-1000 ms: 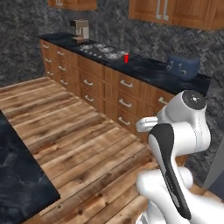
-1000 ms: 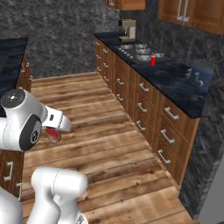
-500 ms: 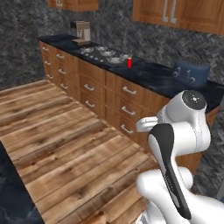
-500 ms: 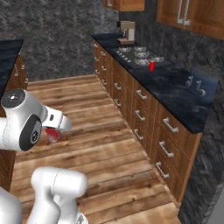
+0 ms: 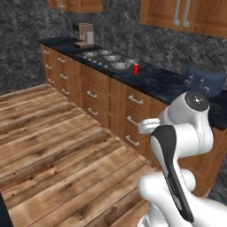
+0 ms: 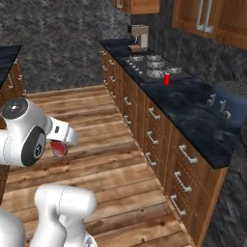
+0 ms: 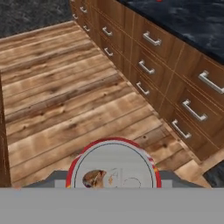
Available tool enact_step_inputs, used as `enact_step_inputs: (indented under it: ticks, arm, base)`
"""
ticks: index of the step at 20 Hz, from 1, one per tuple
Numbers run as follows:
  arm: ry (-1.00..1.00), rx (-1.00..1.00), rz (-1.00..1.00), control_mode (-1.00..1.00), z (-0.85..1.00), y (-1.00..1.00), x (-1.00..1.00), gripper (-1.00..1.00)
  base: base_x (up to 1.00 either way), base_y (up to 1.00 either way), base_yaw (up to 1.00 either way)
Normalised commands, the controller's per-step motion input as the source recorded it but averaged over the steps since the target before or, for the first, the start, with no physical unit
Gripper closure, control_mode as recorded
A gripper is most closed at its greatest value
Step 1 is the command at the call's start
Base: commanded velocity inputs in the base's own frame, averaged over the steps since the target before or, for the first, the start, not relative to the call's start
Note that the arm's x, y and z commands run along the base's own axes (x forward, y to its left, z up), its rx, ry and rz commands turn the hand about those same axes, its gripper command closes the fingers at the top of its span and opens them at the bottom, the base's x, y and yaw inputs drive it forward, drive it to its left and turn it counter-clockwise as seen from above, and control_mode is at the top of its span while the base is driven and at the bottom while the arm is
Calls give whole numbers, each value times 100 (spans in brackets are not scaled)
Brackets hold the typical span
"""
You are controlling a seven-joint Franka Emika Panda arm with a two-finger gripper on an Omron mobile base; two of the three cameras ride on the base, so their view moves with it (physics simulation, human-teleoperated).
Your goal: Four empty soda cans are scattered around the kitchen. Gather all the cans and cluster them next to the stove for recycling.
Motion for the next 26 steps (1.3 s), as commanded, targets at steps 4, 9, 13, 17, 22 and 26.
enact_step_inputs:
  ticks: [4,9,13,17,22,26]
  arm:
    - [0,0,0,100,0,0,0,100]
    - [0,0,0,100,0,0,0,100]
    - [0,0,0,100,0,0,0,100]
    - [0,0,0,100,0,0,0,100]
    - [0,0,0,100,0,0,0,100]
    - [0,0,0,100,0,0,0,100]
  base:
    - [73,-15,3]
    - [73,-15,3]
    - [74,-14,3]
    - [74,-14,3]
    - [74,-14,3]
    - [74,-13,3]
